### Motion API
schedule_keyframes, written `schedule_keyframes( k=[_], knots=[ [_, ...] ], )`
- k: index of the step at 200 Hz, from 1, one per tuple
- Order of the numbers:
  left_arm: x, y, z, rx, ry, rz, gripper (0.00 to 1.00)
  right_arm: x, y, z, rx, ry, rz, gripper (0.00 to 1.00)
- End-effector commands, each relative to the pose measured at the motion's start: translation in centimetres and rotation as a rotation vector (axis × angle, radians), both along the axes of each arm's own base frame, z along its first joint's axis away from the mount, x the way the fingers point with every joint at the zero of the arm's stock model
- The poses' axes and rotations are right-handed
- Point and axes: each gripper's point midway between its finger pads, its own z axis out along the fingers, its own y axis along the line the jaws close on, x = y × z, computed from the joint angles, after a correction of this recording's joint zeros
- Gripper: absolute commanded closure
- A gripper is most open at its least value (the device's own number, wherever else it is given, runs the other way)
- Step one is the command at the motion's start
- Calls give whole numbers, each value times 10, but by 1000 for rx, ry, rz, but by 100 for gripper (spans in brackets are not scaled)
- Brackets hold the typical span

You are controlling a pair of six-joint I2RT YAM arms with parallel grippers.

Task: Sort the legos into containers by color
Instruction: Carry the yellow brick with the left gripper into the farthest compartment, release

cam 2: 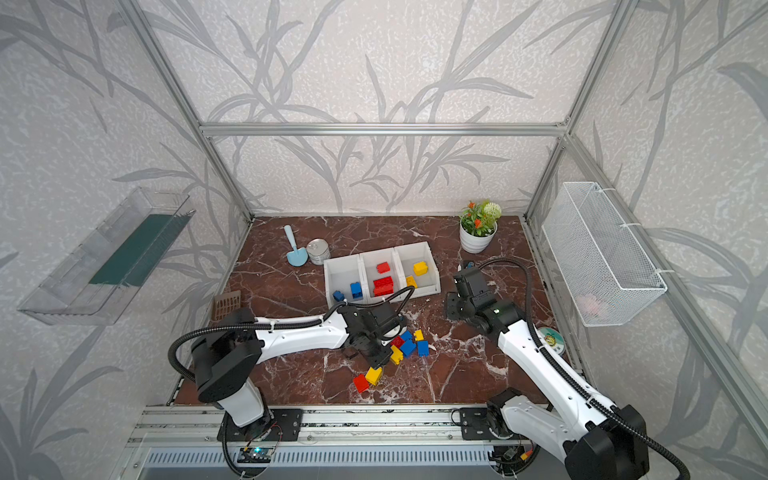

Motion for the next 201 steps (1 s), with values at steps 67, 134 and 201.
schedule_keyframes(
  k=[67, 134, 201],
  knots=[
    [83, 22, 92, -82, -269, 131, 62, 0, -6, 14, -19, -44, -9, 37],
    [173, -41, 135, -181, -372, 140, 60, -6, -5, 8, -21, -33, 31, 37],
    [241, -85, 104, -122, -364, 129, 60, -22, -11, -1, 1, -21, 12, 37]
  ],
)
